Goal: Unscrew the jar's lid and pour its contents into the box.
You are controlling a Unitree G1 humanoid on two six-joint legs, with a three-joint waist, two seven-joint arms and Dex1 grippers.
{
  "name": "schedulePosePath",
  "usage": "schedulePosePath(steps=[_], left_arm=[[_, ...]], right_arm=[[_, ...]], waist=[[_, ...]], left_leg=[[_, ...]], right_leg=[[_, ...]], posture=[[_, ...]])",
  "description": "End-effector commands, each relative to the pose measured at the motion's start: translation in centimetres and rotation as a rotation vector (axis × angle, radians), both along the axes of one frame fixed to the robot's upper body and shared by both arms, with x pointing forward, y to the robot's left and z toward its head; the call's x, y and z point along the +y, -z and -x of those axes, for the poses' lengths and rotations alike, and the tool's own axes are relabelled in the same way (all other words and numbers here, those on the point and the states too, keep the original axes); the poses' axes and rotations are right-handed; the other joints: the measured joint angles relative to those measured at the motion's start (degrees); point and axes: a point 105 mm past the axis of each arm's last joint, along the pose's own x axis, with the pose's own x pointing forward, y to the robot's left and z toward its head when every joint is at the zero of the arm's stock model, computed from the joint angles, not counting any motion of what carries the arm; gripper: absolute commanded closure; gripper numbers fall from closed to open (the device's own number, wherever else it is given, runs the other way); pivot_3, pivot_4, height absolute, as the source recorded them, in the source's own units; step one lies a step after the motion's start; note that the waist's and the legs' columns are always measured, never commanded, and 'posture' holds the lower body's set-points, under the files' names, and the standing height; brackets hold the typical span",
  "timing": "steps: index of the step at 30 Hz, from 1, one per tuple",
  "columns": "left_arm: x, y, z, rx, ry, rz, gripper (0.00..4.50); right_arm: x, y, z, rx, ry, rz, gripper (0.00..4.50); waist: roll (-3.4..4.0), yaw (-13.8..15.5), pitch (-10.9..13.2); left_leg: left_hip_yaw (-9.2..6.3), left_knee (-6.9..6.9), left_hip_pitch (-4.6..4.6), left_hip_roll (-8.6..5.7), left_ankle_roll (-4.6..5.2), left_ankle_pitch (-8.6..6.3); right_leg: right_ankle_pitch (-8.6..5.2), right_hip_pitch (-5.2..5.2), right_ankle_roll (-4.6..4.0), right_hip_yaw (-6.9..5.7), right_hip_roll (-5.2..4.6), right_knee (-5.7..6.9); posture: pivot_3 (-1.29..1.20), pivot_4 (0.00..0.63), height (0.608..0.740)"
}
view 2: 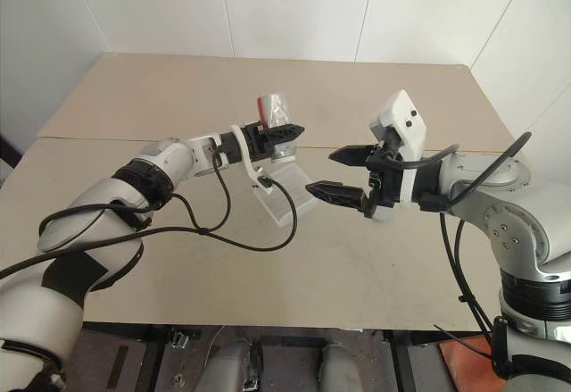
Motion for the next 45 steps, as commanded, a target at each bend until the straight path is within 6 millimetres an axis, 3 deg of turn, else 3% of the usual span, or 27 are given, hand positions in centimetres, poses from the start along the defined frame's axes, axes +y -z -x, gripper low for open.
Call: schedulePosePath(steps=[1,4,5,8,11,15,20,23,27,30,33,36,45], left_arm=[[1.5,-3.1,-0.4,0.284,-0.063,0.384,2.55],[3.5,-4.3,-0.8,0.474,-0.11,0.607,2.55],[4.7,-4.6,-1.4,0.606,-0.165,0.759,2.55],[7.3,-3.8,-1.8,1.034,-0.192,1.145,2.55],[9.4,-3.0,-1.4,1.305,-0.213,1.411,2.55],[11.2,-2.1,0.2,1.467,-0.265,1.552,2.55],[11.3,-0.5,2.4,1.471,-0.224,1.498,2.55],[11.1,-0.1,2.3,1.44,-0.242,1.497,2.55],[10.2,-0.6,1.2,1.029,-0.346,1.204,2.55],[6.5,-1.8,1.4,0.356,-0.309,0.528,2.55],[3.7,-0.9,1.5,0.044,-0.167,0.123,2.55],[0.9,1.1,1.4,-0.091,-0.057,-0.151,2.55],[-2.0,1.7,0.6,-0.195,-0.018,-0.276,2.55]], right_arm=[[-0.1,-0.8,0.3,-0.063,0.011,-0.005,0.1],[-0.2,-0.8,0.2,-0.081,0.027,-0.01,0.1],[-0.3,-0.7,0.0,-0.098,0.039,-0.013,0.1],[-0.4,-0.4,-0.5,-0.14,0.073,-0.008,0.1],[-0.4,0.1,-1.0,-0.162,0.096,0.004,0.1],[-0.4,0.6,-1.1,-0.16,0.103,-0.009,0.1],[-0.4,0.6,-1.3,-0.145,0.101,-0.022,0.1],[-0.3,0.5,-1.3,-0.145,0.093,-0.022,0.1],[-0.3,0.4,-1.3,-0.149,0.086,-0.006,0.1],[-0.5,0.3,-1.2,-0.162,0.088,0.015,0.1],[-0.6,0.1,-1.2,-0.172,0.096,0.026,0.1],[-0.7,-0.3,-1.3,-0.193,0.12,0.021,0.1],[-0.7,-2.0,-0.7,-0.237,0.169,-0.036,0.1]], waist=[[0.0,-0.16,0.0],[0.01,-0.52,0.0],[0.01,-0.62,0.0],[0.02,-0.83,-0.01],[0.02,-1.08,-0.01],[0.02,-1.17,-0.01],[0.03,-0.98,-0.02],[0.03,-0.51,-0.01],[0.03,-0.17,-0.02],[0.02,-0.08,-0.01],[0.04,0.61,-0.02],[0.05,1.31,-0.03],[0.02,0.8,-0.02]], left_leg=[[0.01,0.0,0.01,0.0,0.0,0.0],[0.03,0.04,0.03,0.01,-0.01,0.01],[0.04,0.07,0.04,0.02,-0.01,0.01],[0.04,0.16,0.06,0.07,-0.05,0.03],[-0.05,0.29,0.06,0.04,-0.05,0.03],[-0.27,0.36,0.11,0.0,-0.04,0.03],[-0.58,0.33,0.32,-0.02,-0.03,0.02],[-0.59,0.33,0.49,-0.03,-0.02,0.01],[-0.58,0.32,0.85,-0.06,0.0,0.0],[-0.49,0.3,0.86,-0.11,-0.01,0.0],[-0.34,0.22,0.79,-0.13,-0.01,0.0],[-0.2,0.23,0.71,-0.12,0.08,-0.06],[0.06,0.22,0.15,-0.03,0.01,0.0]], right_leg=[[0.0,0.0,0.0,0.0,-0.01,0.0],[0.0,0.01,-0.01,-0.01,-0.04,0.02],[0.01,0.01,-0.01,-0.01,-0.03,0.02],[0.01,0.05,-0.01,0.0,0.0,0.09],[0.0,0.09,0.01,0.02,0.02,0.07],[0.0,0.18,0.03,0.02,0.05,0.07],[0.01,0.36,0.02,0.04,0.05,0.06],[0.01,0.52,0.01,0.04,0.05,0.0],[0.01,0.99,0.0,-0.06,0.05,-0.12],[0.02,1.01,-0.02,-0.09,0.05,-0.13],[0.05,0.98,-0.04,-0.11,0.05,-0.23],[0.05,0.96,0.0,-0.11,0.03,-0.21],[0.04,0.11,0.02,0.03,0.04,0.01]], posture=[[0.0,0.15,0.74],[0.0,0.15,0.74],[0.0,0.15,0.74],[0.0,0.15,0.74],[0.0,0.15,0.74],[0.0,0.15,0.74],[0.0,0.15,0.74],[0.0,0.15,0.74],[0.0,0.15,0.74],[0.0,0.15,0.74],[0.0,0.15,0.74],[0.0,0.15,0.74],[0.0,0.15,0.74]])
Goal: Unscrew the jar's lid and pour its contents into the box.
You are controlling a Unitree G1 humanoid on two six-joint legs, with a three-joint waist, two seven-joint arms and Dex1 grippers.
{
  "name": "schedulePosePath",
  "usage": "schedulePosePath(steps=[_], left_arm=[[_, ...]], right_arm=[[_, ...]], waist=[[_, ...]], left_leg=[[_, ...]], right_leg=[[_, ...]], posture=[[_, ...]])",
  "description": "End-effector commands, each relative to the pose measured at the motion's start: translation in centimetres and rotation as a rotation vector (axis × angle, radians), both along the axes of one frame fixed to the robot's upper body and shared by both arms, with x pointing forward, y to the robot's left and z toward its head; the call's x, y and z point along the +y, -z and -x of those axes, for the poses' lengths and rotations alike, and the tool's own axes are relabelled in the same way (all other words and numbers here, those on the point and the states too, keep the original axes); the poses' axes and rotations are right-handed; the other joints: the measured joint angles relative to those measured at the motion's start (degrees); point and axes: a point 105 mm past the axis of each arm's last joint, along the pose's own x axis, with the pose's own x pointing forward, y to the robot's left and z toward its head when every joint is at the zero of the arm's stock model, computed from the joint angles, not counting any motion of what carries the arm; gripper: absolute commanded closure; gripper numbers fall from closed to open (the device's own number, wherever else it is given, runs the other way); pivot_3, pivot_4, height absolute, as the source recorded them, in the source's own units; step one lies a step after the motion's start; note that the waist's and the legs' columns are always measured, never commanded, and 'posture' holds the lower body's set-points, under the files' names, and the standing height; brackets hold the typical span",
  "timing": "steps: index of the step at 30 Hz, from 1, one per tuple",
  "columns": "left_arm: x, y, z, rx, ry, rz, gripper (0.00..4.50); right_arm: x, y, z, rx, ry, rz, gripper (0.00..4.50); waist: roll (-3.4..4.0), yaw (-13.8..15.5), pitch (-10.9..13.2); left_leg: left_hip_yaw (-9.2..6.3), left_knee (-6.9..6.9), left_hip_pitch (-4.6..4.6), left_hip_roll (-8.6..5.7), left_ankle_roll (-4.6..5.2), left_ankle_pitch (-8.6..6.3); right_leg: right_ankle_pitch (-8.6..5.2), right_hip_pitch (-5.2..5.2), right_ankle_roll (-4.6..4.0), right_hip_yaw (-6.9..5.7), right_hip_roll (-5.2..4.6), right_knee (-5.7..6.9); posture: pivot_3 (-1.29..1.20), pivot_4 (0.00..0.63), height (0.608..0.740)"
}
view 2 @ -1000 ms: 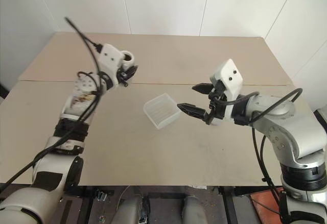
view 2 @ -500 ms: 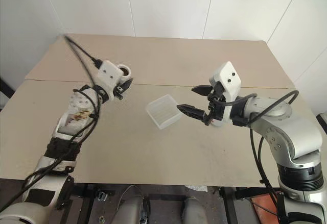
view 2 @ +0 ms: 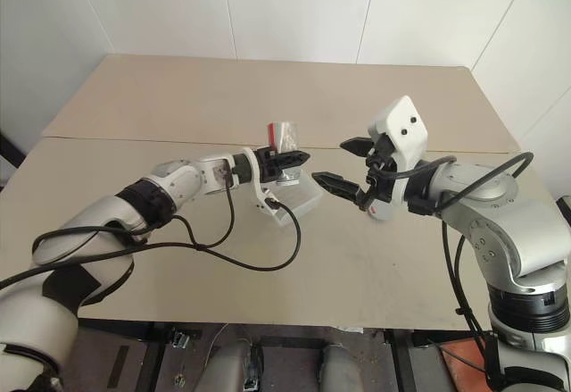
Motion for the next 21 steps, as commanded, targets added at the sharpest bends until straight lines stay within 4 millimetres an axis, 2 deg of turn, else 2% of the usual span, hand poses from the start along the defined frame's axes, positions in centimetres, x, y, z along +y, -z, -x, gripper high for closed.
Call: schedulePosePath(steps=[1,4,8,10,13,17,19,21], left_arm=[[-0.6,-3.1,-0.7,-0.116,0.009,0.016,2.55],[-0.7,-3.9,-0.9,-0.146,0.007,0.043,2.55],[-0.6,-4.0,-0.7,-0.08,-0.003,0.123,2.55],[-0.1,-4.7,-0.8,-0.011,-0.045,0.235,2.55],[2.2,-5.8,-1.4,0.196,-0.169,0.493,2.55],[6.5,-6.4,-2.0,0.524,-0.338,0.877,2.55],[8.5,-5.9,-2.2,0.812,-0.426,1.146,2.55],[9.9,-4.6,-1.7,1.093,-0.462,1.335,2.55]], right_arm=[[0.1,-2.3,1.1,-0.093,-0.001,-0.03,0.1],[0.0,-2.4,1.4,-0.097,0.008,-0.048,0.1],[-0.1,-1.9,1.4,-0.082,0.019,-0.035,0.1],[-0.1,-1.7,1.4,-0.071,0.011,-0.036,0.1],[-0.1,-1.5,1.2,-0.064,0.002,-0.036,0.1],[-0.2,-1.3,0.9,-0.063,-0.023,-0.043,0.1],[-0.1,-1.1,0.6,-0.058,-0.034,-0.044,0.1],[-0.2,-0.9,0.4,-0.055,-0.038,-0.045,0.1]], waist=[[0.0,0.02,0.0],[0.0,0.05,0.0],[0.0,0.03,0.0],[0.0,0.0,0.0],[0.0,-0.39,0.0],[0.01,-1.39,-0.01],[0.02,-1.51,-0.01],[0.02,-1.61,-0.01]], left_leg=[[0.0,0.01,-0.01,0.0,0.01,-0.01],[0.0,0.03,-0.01,-0.01,0.05,-0.03],[-0.02,0.02,0.0,0.01,0.05,-0.03],[-0.02,0.03,0.0,0.0,0.05,-0.03],[-0.02,0.03,0.01,0.02,0.05,-0.03],[-0.02,0.05,0.05,0.06,0.04,-0.03],[-0.01,0.05,0.07,0.06,0.03,-0.02],[-0.03,0.1,0.09,0.08,0.03,-0.02]], right_leg=[[0.0,0.02,0.0,0.0,0.0,-0.01],[0.0,0.05,0.01,0.0,-0.02,-0.03],[0.0,0.05,0.01,0.0,-0.02,-0.02],[0.0,0.05,0.01,0.0,-0.04,-0.01],[0.0,0.03,0.01,0.01,-0.05,0.0],[0.0,0.03,0.0,0.04,-0.06,0.01],[0.0,0.04,0.0,0.04,-0.05,0.01],[0.0,0.06,0.0,0.03,-0.04,0.05]], posture=[[0.0,0.15,0.74],[0.0,0.15,0.74],[0.0,0.15,0.74],[0.0,0.15,0.74],[0.0,0.15,0.74],[0.0,0.15,0.74],[0.0,0.15,0.74],[0.0,0.15,0.74]])
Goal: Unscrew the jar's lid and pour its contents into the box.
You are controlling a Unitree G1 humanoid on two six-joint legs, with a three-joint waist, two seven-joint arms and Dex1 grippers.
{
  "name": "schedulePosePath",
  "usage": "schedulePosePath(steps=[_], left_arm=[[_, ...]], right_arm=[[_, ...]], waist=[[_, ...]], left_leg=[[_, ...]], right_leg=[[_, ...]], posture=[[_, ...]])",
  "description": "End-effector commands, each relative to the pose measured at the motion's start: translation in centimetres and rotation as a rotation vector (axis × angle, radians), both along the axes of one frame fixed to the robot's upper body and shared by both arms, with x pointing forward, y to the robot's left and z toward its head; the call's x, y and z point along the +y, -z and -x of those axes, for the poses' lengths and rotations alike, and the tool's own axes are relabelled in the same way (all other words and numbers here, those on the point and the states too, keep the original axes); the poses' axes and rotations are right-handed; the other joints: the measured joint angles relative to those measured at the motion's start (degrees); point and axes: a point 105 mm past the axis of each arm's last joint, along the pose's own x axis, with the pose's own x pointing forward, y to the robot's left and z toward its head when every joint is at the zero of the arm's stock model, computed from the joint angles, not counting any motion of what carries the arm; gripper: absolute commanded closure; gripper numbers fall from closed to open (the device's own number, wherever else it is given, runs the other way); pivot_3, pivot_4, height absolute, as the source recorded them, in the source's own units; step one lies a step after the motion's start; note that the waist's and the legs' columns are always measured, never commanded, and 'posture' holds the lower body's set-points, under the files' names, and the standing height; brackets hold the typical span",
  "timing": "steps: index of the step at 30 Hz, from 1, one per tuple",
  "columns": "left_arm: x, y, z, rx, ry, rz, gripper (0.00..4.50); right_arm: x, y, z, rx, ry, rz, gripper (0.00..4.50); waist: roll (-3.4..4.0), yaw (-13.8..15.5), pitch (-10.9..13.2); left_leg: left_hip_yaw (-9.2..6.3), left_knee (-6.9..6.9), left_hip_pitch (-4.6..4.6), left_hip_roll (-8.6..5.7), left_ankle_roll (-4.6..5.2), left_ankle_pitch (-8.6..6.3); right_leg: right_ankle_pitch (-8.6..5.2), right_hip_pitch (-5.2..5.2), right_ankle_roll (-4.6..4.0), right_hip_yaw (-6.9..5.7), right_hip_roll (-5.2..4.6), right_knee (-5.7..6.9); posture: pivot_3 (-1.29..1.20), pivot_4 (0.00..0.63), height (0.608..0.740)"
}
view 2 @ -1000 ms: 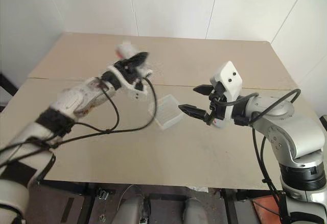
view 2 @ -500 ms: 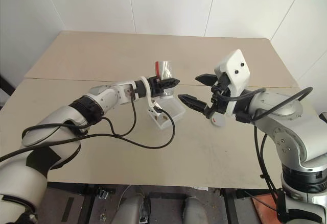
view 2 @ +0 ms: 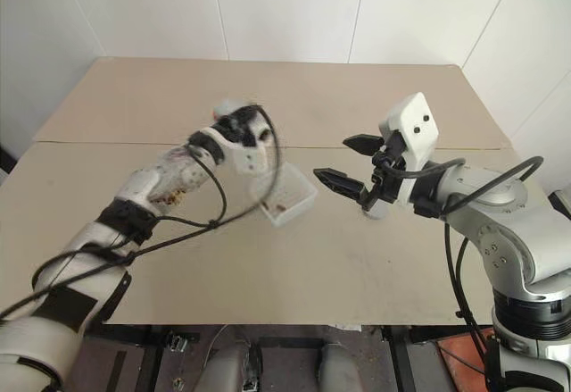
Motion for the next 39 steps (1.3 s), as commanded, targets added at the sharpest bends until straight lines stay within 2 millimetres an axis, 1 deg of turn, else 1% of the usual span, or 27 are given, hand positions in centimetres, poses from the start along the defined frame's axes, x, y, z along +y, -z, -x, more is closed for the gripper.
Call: schedulePosePath(steps=[1,4,6,10,13,15,16,17,19,20,21,24,25,26,28,29,30,33,34,35,36,38,39], left_arm=[[2.0,-0.5,0.9,0.301,0.022,0.429,2.55],[3.9,0.8,1.7,0.469,0.035,0.741,2.55],[4.6,1.5,1.9,0.523,0.017,0.884,2.55],[4.4,3.6,3.0,0.564,0.04,0.969,2.55],[4.2,5.4,3.6,0.556,0.033,0.979,2.55],[4.0,6.3,4.0,0.562,0.043,0.998,1.82],[3.9,6.8,4.2,0.566,0.043,0.994,1.6],[3.9,7.2,4.3,0.575,0.041,1.005,1.28],[4.3,7.8,4.7,0.582,0.029,1.01,0.64],[4.5,7.9,4.9,0.584,0.027,1.013,0.25],[4.6,7.9,5.1,0.582,0.022,1.007,0.01],[5.5,8.0,6.4,0.592,0.01,0.985,0.01],[6.0,8.0,7.1,0.598,0.002,0.975,0.01],[6.9,8.0,8.2,0.607,-0.005,0.964,0.01],[7.5,7.7,9.8,0.623,-0.01,0.948,0.01],[8.1,7.3,11.1,0.63,-0.002,0.931,0.01],[8.1,7.0,11.9,0.636,0.006,0.919,0.01],[10.5,5.0,16.7,0.672,0.062,0.789,0.01],[11.1,4.4,18.2,0.69,0.092,0.747,0.01],[11.5,4.0,19.2,0.709,0.122,0.728,0.01],[11.9,3.5,19.8,0.705,0.139,0.714,0.01],[12.8,2.6,20.5,0.687,0.15,0.719,0.01],[13.1,2.1,20.7,0.671,0.168,0.71,0.01]], right_arm=[[0.1,-0.6,0.0,-0.05,-0.023,0.002,0.1],[0.1,-0.5,-0.3,-0.044,-0.026,-0.008,0.1],[0.1,-0.4,-0.4,-0.039,-0.022,-0.01,0.1],[0.1,-0.4,-0.4,-0.029,-0.019,-0.016,0.1],[-0.1,-0.5,-0.3,-0.027,-0.018,-0.014,0.1],[-0.2,-0.6,-0.2,-0.026,-0.016,-0.013,0.0],[-0.3,-0.7,-0.1,-0.025,-0.015,-0.012,0.0],[-0.3,-0.7,-0.1,-0.026,-0.014,-0.011,0.0],[-0.3,-0.8,0.1,-0.025,-0.013,-0.009,0.0],[-0.3,-0.8,0.1,-0.024,-0.012,-0.008,0.0],[-0.4,-0.8,0.2,-0.023,-0.011,-0.007,0.0],[-0.7,-0.7,0.3,-0.015,-0.004,-0.003,0.0],[-0.7,-0.6,0.3,-0.012,0.0,-0.001,0.0],[-0.9,-0.5,0.3,-0.008,0.004,0.0,0.0],[-1.2,-0.4,0.3,-0.003,0.013,0.002,0.0],[-1.5,-0.3,0.3,0.0,0.02,0.003,0.0],[-1.9,-0.3,0.3,0.002,0.027,0.004,0.0],[-2.9,0.4,0.8,0.005,0.048,0.031,0.0],[-3.2,0.8,1.1,0.013,0.046,0.034,0.0],[-3.5,1.2,1.3,0.027,0.044,0.037,0.0],[-3.8,1.5,1.4,0.035,0.044,0.043,0.0],[-4.4,2.4,1.4,0.063,0.063,0.069,0.0],[-4.6,2.7,1.3,0.077,0.074,0.079,0.0]], waist=[[0.0,-0.12,0.0],[0.0,-0.07,0.0],[0.0,0.0,0.0],[0.0,0.27,0.0],[0.0,0.46,0.0],[0.01,0.48,-0.01],[0.01,0.48,-0.01],[0.01,0.46,-0.01],[0.01,0.43,-0.01],[0.01,0.43,-0.01],[0.01,0.43,-0.01],[0.01,0.31,-0.01],[0.01,0.24,-0.01],[0.02,0.11,-0.02],[0.03,-0.19,-0.02],[0.03,-0.18,-0.02],[0.03,-0.19,-0.02],[0.01,-0.25,-0.03],[0.01,-0.26,-0.03],[0.03,-0.21,-0.03],[0.14,0.06,-0.09],[0.29,0.51,-0.17],[0.29,0.51,-0.17]], left_leg=[[-0.01,0.02,0.0,0.0,0.0,0.0],[-0.07,0.05,0.02,-0.04,0.0,0.0],[-0.14,0.07,0.04,-0.04,0.0,0.0],[-0.28,0.08,0.15,-0.07,0.01,-0.01],[-0.33,0.08,0.32,-0.08,0.02,-0.02],[-0.34,0.07,0.48,-0.07,0.04,-0.03],[-0.37,0.07,0.55,-0.08,0.04,-0.03],[-0.43,0.07,0.62,-0.08,0.04,-0.03],[-0.62,0.07,0.64,-0.07,0.04,-0.03],[-0.64,0.07,0.65,-0.07,0.04,-0.03],[-0.65,0.06,0.65,-0.07,0.04,-0.03],[-0.67,0.05,0.63,-0.07,0.04,-0.03],[-0.68,0.05,0.63,-0.05,0.05,-0.04],[-0.69,0.01,0.64,-0.05,0.05,-0.04],[-0.7,-0.08,0.67,0.02,0.04,-0.04],[-0.7,-0.11,0.69,0.03,0.04,-0.04],[-0.71,-0.12,0.69,0.03,0.03,-0.03],[-0.71,-0.12,0.71,0.07,0.03,-0.04],[-0.72,-0.15,0.74,0.1,0.02,-0.04],[-0.7,-0.2,0.76,0.09,0.01,-0.04],[-0.69,-0.23,0.82,0.08,0.01,-0.04],[-0.66,-0.23,0.9,0.05,0.0,-0.04],[-0.66,-0.23,0.94,0.04,0.0,-0.03]], right_leg=[[0.0,0.02,0.0,0.0,0.0,0.0],[0.0,0.06,0.01,0.01,0.01,-0.01],[0.0,0.11,0.01,-0.01,0.03,-0.03],[0.0,0.25,0.01,-0.02,0.02,-0.04],[0.0,0.48,0.01,-0.06,0.03,-0.11],[0.0,0.7,0.0,-0.11,0.02,-0.19],[0.0,0.78,0.0,-0.11,0.02,-0.19],[0.0,0.83,0.0,-0.11,0.02,-0.19],[0.01,0.84,-0.01,-0.1,0.02,-0.18],[0.01,0.84,-0.01,-0.1,0.02,-0.17],[0.01,0.83,-0.01,-0.1,0.02,-0.16],[0.01,0.82,-0.01,-0.08,0.02,-0.18],[0.01,0.82,-0.01,-0.07,0.02,-0.19],[0.01,0.81,-0.01,-0.06,0.02,-0.19],[0.0,0.79,-0.02,-0.03,0.02,-0.21],[0.0,0.78,-0.02,-0.01,0.01,-0.21],[-0.01,0.77,-0.03,-0.01,0.01,-0.21],[-0.01,0.78,-0.04,0.0,-0.02,-0.21],[-0.04,0.79,-0.08,-0.01,-0.01,-0.22],[-0.05,0.77,-0.1,0.0,-0.02,-0.23],[-0.06,0.82,-0.11,0.0,-0.03,-0.26],[-0.14,0.87,-0.18,-0.01,-0.09,-0.27],[-0.31,0.91,-0.41,-0.01,-0.1,-0.28]], posture=[[0.0,0.15,0.74],[0.0,0.15,0.74],[0.0,0.15,0.74],[0.0,0.15,0.74],[0.0,0.15,0.74],[0.0,0.15,0.74],[0.0,0.15,0.74],[0.0,0.15,0.74],[0.0,0.15,0.74],[0.0,0.15,0.74],[0.0,0.15,0.74],[0.0,0.15,0.74],[0.0,0.15,0.74],[0.0,0.15,0.74],[0.0,0.15,0.74],[0.0,0.15,0.74],[0.0,0.15,0.74],[0.0,0.15,0.74],[0.0,0.15,0.74],[0.0,0.15,0.74],[0.0,0.15,0.74],[0.0,0.15,0.74],[0.0,0.15,0.74]])
